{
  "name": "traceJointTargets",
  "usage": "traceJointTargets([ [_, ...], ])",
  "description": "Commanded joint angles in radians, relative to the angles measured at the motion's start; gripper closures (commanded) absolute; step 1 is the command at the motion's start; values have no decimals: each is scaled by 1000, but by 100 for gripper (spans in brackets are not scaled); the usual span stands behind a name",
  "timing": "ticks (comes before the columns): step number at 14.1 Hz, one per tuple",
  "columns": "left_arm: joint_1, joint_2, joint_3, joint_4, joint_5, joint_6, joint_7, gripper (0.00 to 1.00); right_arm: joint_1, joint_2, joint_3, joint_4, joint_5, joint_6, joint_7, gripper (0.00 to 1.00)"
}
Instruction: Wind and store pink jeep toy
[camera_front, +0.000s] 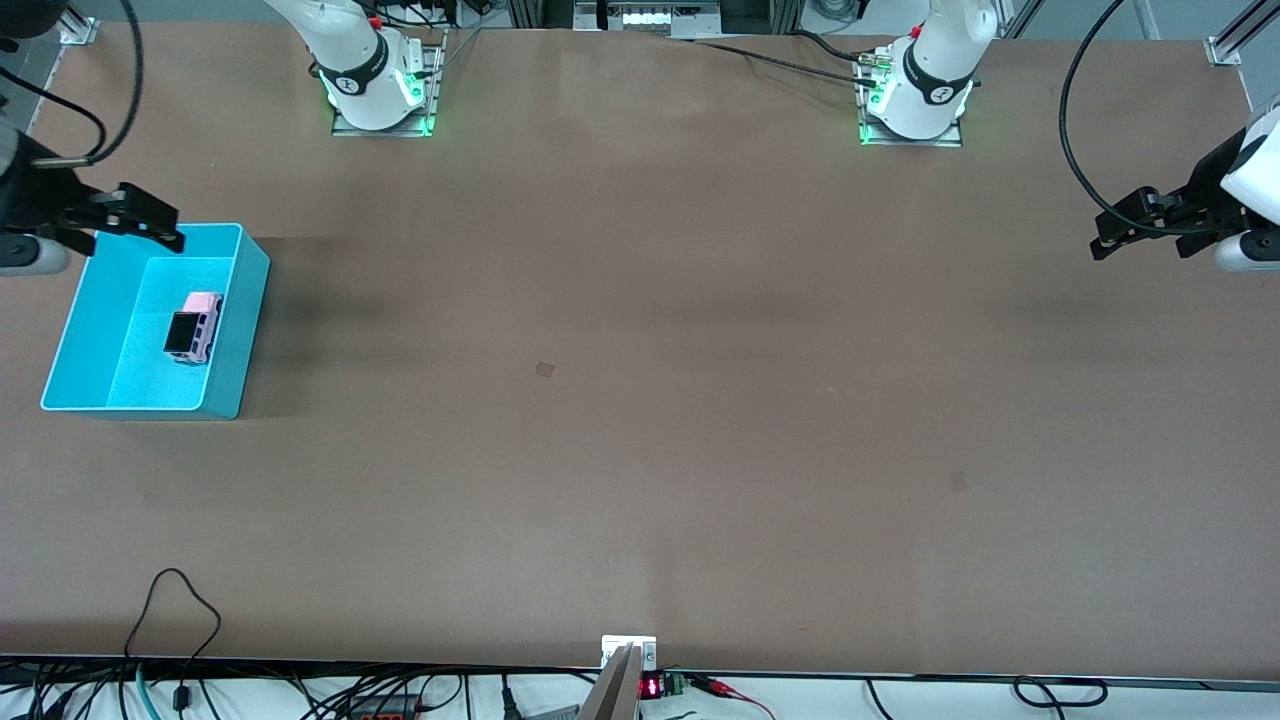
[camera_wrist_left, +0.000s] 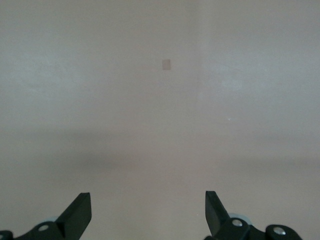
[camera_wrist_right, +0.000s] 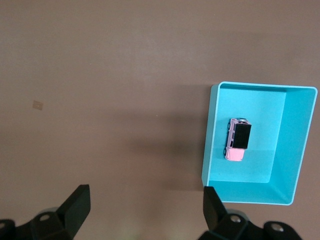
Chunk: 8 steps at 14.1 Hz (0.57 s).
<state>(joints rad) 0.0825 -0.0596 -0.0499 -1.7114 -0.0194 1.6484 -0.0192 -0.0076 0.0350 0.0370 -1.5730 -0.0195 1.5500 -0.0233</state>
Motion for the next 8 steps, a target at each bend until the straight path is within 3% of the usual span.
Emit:
traceJointTargets([
  [1,10,-25,-2,-24,-14,2,7,0,3,23,-3,36,-11,-19,22,0],
  [8,10,-23,1,-24,-14,1,7,0,0,25,-14,27,-17,-22,19,0],
])
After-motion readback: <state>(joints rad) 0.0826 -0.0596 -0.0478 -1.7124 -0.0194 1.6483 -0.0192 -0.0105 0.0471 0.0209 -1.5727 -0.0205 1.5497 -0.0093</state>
